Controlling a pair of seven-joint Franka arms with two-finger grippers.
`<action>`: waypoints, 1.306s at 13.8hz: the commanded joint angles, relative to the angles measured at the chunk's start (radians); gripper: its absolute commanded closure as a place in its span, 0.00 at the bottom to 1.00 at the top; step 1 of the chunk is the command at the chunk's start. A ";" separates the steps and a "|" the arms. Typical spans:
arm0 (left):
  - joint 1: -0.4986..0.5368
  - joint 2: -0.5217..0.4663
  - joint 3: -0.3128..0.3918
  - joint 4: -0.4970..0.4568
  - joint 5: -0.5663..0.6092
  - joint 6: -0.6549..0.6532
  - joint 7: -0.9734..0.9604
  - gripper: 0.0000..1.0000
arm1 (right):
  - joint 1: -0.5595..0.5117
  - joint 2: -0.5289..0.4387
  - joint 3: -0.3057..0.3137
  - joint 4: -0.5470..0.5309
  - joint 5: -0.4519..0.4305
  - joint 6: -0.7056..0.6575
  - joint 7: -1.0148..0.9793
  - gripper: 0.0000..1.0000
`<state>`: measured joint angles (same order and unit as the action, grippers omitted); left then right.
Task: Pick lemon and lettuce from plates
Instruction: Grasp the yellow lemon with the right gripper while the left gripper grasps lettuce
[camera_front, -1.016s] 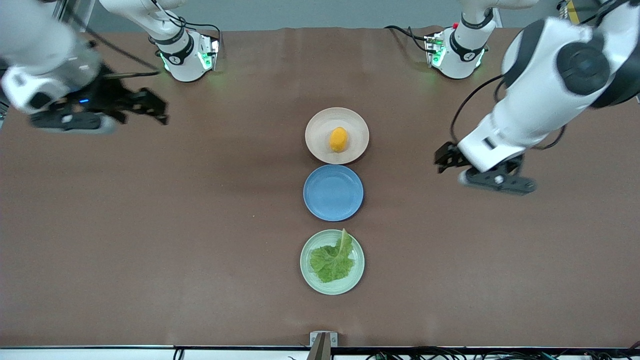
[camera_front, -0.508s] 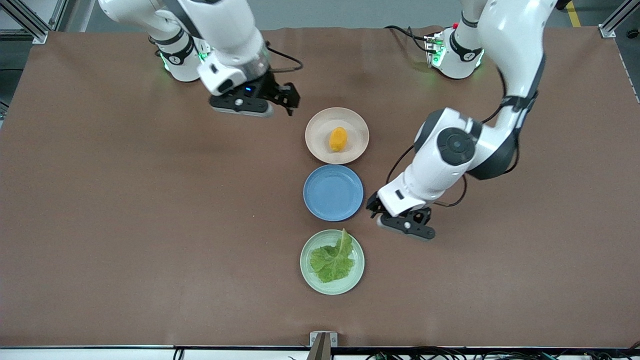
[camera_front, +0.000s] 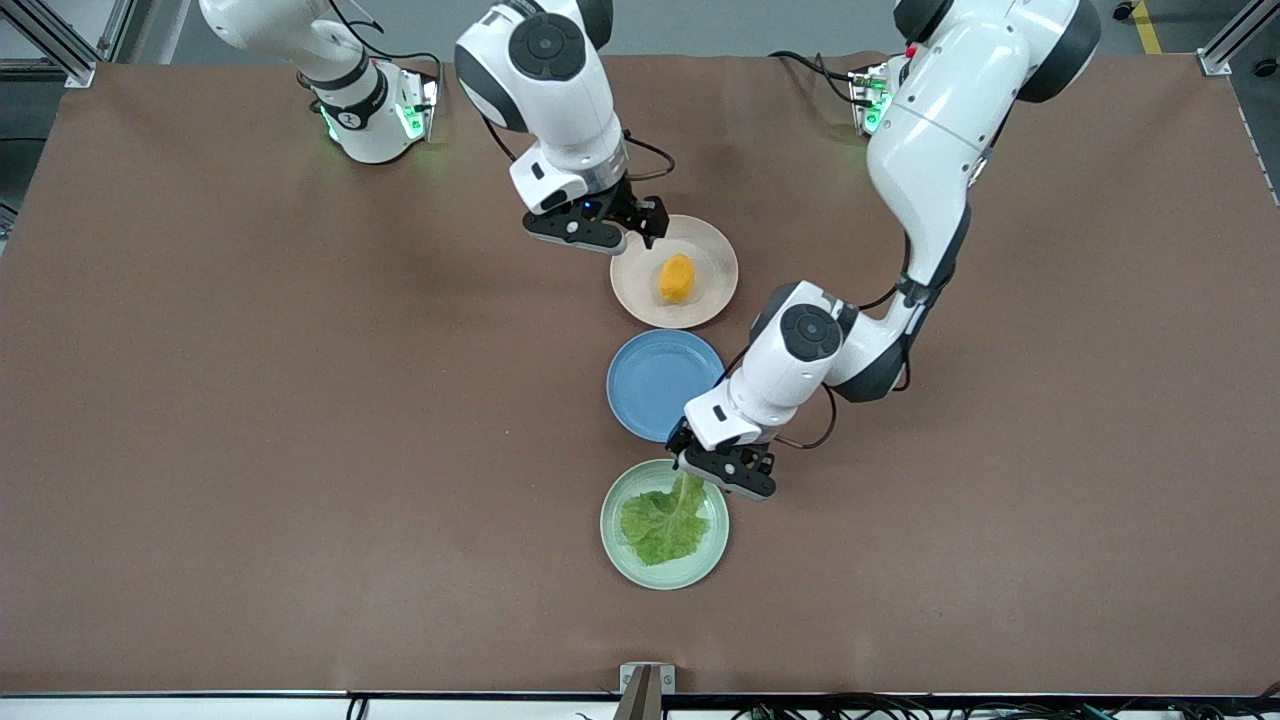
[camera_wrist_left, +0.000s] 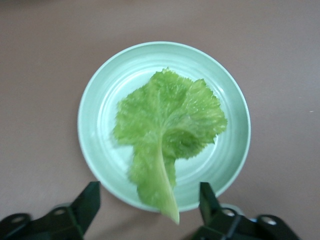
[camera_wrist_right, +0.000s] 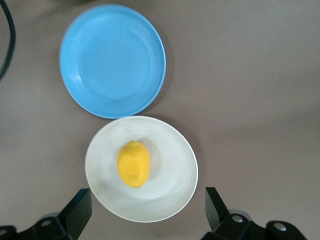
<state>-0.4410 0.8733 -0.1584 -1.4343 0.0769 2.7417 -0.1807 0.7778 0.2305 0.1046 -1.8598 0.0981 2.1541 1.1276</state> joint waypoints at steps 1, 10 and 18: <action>-0.053 0.065 0.071 0.054 0.034 0.070 -0.005 0.31 | 0.038 0.058 -0.014 -0.004 -0.009 0.024 0.023 0.00; -0.110 0.104 0.115 0.048 0.043 0.164 -0.006 0.86 | 0.126 0.334 -0.019 0.183 -0.077 0.075 0.066 0.00; -0.050 -0.104 0.131 0.041 0.030 -0.110 -0.071 1.00 | 0.141 0.424 -0.019 0.185 -0.116 0.181 0.066 0.07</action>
<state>-0.5157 0.8961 -0.0320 -1.3587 0.0941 2.7810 -0.2075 0.9034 0.6373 0.0969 -1.6915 0.0163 2.3295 1.1686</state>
